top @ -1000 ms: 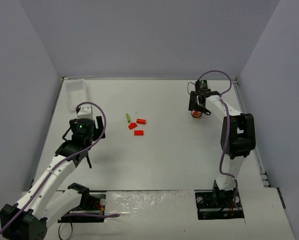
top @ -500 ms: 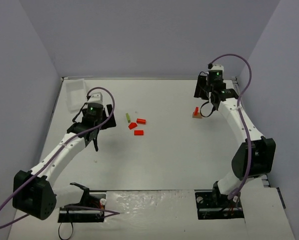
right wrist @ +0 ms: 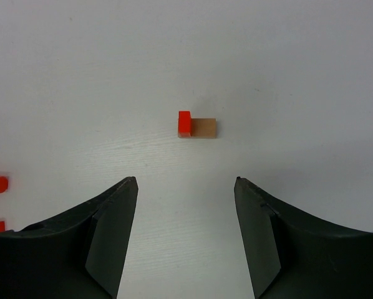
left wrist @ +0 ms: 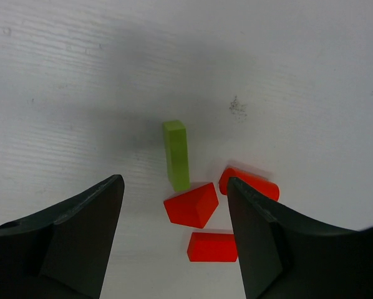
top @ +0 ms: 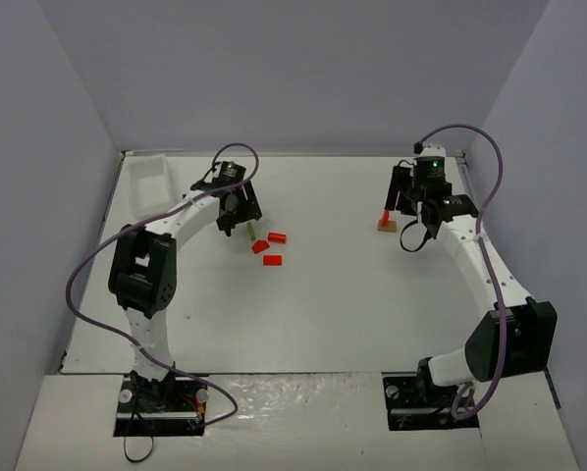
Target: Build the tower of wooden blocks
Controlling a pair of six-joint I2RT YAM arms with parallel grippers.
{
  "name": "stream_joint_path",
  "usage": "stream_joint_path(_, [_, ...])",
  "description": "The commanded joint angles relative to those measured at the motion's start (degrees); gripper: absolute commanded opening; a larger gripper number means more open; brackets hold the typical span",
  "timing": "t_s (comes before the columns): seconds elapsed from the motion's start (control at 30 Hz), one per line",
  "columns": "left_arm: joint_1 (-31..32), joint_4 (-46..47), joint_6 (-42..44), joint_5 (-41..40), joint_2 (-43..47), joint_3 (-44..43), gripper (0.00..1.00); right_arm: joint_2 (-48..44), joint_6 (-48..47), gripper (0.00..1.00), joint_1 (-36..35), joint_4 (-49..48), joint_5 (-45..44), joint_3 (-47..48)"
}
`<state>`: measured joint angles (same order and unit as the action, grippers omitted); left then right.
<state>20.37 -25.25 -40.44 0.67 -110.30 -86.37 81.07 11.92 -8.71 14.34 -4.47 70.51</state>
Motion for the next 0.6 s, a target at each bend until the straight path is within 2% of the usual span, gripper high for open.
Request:
stream_joint_path(0.0, [0.9,-4.6,-2.9,1.7,0.0,-3.8,0.62,-4.3,0.3,0.61,-0.1,-1.9,0.2,-1.1])
stream_joint_path(0.43, [3.2,-4.4,-0.9,-1.9,-6.1,-5.5,0.49,-3.6,1.3,0.62,-0.1,-2.0,3.9,-2.0])
stream_joint_path(0.57, [3.2,-3.9,0.3,-3.4,-6.7,-5.9,0.37,-3.3,1.3,0.62,0.0,-2.0,3.9,-2.1])
